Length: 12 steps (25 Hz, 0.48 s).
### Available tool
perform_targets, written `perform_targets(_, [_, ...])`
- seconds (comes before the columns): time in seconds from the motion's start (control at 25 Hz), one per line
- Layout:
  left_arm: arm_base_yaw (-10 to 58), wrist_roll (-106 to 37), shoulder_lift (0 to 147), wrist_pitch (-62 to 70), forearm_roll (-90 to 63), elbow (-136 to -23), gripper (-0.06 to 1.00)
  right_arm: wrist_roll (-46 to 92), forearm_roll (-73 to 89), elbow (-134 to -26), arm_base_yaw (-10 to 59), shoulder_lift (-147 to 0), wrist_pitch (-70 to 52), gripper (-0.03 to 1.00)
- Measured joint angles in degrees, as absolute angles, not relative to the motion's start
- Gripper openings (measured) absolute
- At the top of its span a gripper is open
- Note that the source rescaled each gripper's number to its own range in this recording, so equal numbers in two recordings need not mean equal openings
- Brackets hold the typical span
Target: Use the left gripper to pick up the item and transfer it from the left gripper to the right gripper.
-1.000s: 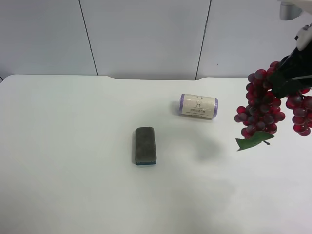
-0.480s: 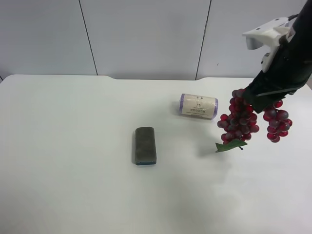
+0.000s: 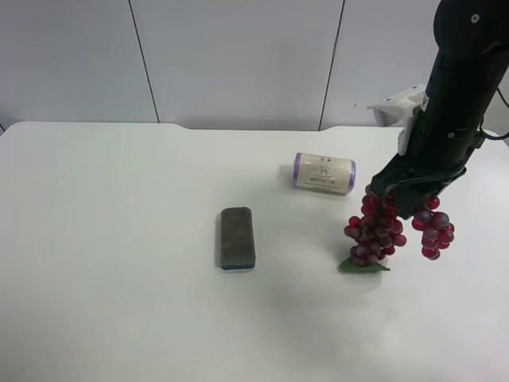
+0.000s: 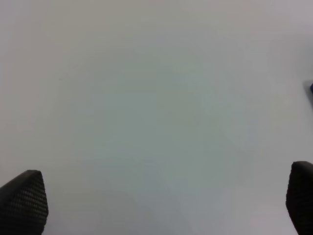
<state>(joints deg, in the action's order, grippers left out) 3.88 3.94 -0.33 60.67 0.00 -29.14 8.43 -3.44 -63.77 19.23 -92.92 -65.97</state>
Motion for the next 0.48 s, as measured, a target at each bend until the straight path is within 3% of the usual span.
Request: perform_targets(0.48, [3.88,3.94,-0.33,60.67,0.00,-29.14,1.00,8.39,-3.40,-53.63,19.23,-93.28,-62.16,0.00])
